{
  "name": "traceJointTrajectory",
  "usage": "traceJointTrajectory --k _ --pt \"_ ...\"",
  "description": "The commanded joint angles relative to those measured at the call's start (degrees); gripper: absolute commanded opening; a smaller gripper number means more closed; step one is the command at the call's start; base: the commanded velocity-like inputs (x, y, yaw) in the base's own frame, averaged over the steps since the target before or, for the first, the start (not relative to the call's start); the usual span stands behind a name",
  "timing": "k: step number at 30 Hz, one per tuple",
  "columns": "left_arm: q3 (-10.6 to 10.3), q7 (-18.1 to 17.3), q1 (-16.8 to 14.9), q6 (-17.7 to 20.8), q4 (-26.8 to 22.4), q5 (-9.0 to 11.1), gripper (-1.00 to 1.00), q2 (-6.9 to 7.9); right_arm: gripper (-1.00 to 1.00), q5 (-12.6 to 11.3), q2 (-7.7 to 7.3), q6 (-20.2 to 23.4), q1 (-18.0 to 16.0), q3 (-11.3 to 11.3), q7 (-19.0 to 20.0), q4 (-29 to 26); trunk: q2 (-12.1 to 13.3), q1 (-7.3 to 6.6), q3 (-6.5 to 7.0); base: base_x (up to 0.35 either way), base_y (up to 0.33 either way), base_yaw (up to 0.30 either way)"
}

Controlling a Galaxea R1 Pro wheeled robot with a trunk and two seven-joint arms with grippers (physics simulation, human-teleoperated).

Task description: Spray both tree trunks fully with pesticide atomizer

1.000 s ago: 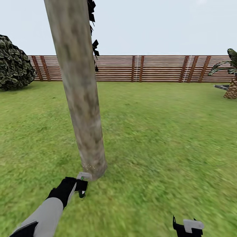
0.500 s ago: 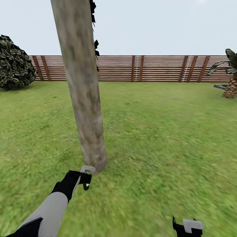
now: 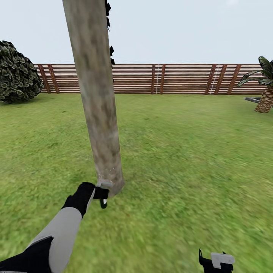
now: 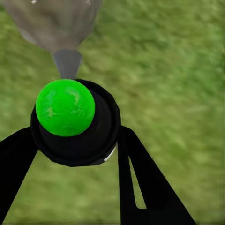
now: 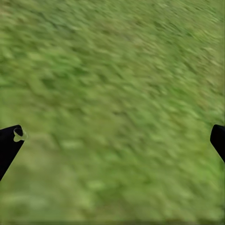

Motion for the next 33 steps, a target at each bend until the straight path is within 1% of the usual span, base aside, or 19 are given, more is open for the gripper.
traceJointTrajectory --k 1,4,5,7,8,11,13,16,17,20,21,22,24,25,28,30,31,32,33 --pt "0.45 -0.51 -0.27 0.54 -0.15 -0.53 -1.0 0.22 1.0 0.62 -0.01 -0.18 -0.06 -0.28 -0.37 0.1 -0.02 -0.01 -0.05 0.0 0.0 0.0" --pt "0.59 -1.02 -0.79 1.12 -0.72 -0.48 -1.0 3.79 1.0 0.62 -0.01 -0.18 -0.06 -0.28 -0.37 0.1 -0.02 -0.01 -0.05 0.0 0.0 0.0" --pt "0.56 -2.53 -0.78 1.18 -0.82 -0.51 -1.0 5.16 1.0 0.62 -0.01 -0.18 -0.06 -0.26 -0.37 0.1 -0.02 -0.01 -0.05 0.0 0.0 0.0" --pt "0.38 -5.58 -0.66 1.23 -0.9 -0.67 -1.0 5.81 1.0 0.62 -0.01 -0.18 -0.06 -0.27 -0.37 0.1 -0.02 -0.01 -0.05 0.0 0.0 0.0" --pt "0.26 -6.29 -0.78 1.24 -0.92 -0.72 -1.0 5.27 1.0 0.63 -0.01 -0.18 -0.06 -0.26 -0.37 0.1 -0.02 -0.01 -0.05 0.0 0.0 0.0" --pt "-0.76 -6.83 -1.06 1.26 -1.0 -0.82 -1.0 2.48 1.0 0.65 -0.01 -0.18 -0.06 -0.27 -0.37 0.1 -0.02 -0.01 -0.05 0.0 0.0 0.0" --pt "-1.42 -6.99 -2.5 1.89 -1.47 -0.83 -1.0 0.81 1.0 0.68 -0.01 -0.18 -0.06 -0.28 -0.37 0.1 -0.02 -0.01 -0.05 0.0 0.0 0.0" --pt "-1.65 -7.05 -3.41 4.75 -2.62 -0.84 -1.0 1.62 1.0 0.68 -0.01 -0.18 -0.06 -0.28 -0.37 0.1 -0.02 -0.01 -0.05 0.0 0.0 0.0" --pt "-1.65 -7.12 -3.44 5.37 -4.18 -0.72 -1.0 3.2 1.0 0.69 -0.01 -0.18 -0.06 -0.28 -0.35 0.1 -0.02 -0.01 -0.05 0.0 0.0 0.0" --pt "-1.58 -7.18 -3.32 5.81 -5.73 -0.55 -1.0 6.18 1.0 0.7 -0.01 -0.18 -0.06 -0.25 -0.34 0.1 -0.02 -0.01 -0.05 0.0 0.0 0.0" --pt "-1.66 -7.19 -3.18 5.88 -5.87 -0.58 -1.0 6.4 1.0 0.7 -0.01 -0.18 -0.06 -0.26 -0.34 0.1 -0.02 -0.01 -0.05 0.0 0.0 0.0" --pt "-1.76 -7.2 -2.97 5.9 -5.97 -0.69 -1.0 6.36 1.0 0.7 -0.01 -0.18 -0.06 -0.27 -0.31 0.1 -0.02 -0.01 -0.05 0.0 0.0 0.0" --pt "-2.68 -7.2 -2.99 5.91 -5.76 -0.68 -1.0 4.81 1.0 0.7 -0.01 -0.18 -0.06 -0.27 -0.31 0.1 -0.02 -0.01 -0.05 0.0 0.0 0.0" --pt "-3.65 -7.16 -3.18 5.91 -5.71 -0.68 -1.0 3.05 1.0 0.7 -0.01 -0.18 -0.06 -0.28 -0.31 0.1 -0.02 -0.01 -0.05 0.0 0.0 0.0" --pt "-5.05 -7.12 -3.72 6.0 -6.2 -0.52 -1.0 -0.33 1.0 0.75 -0.01 -0.18 -0.06 -0.28 -0.3 0.1 -0.02 -0.01 -0.05 0.0 0.0 0.0" --pt "-5.09 -7.12 -4.74 6.41 -6.6 -0.47 -1.0 -0.53 1.0 0.77 -0.04 -0.18 -0.06 -0.28 -0.31 0.1 -0.02 -0.01 -0.05 0.0 0.0 0.0" --pt "-4.93 -7.11 -5.81 8.42 -8.1 -0.5 -1.0 -0.14 1.0 0.78 -0.06 -0.18 -0.06 -0.28 -0.32 0.1 -0.02 -0.01 -0.05 0.0 0.0 0.0" --pt "-4.86 -7.17 -6.13 12.16 -11.82 -0.48 -1.0 1.34 1.0 0.79 -0.08 -0.18 -0.06 -0.28 -0.31 0.1 -0.02 -0.01 -0.05 0.0 0.0 0.0" --pt "-4.86 -7.21 -6.1 14.26 -14.15 -0.43 -1.0 2.6 1.0 0.79 -0.07 -0.18 -0.06 -0.26 -0.3 0.1 -0.02 -0.01 -0.05 0.0 0.0 0.0"
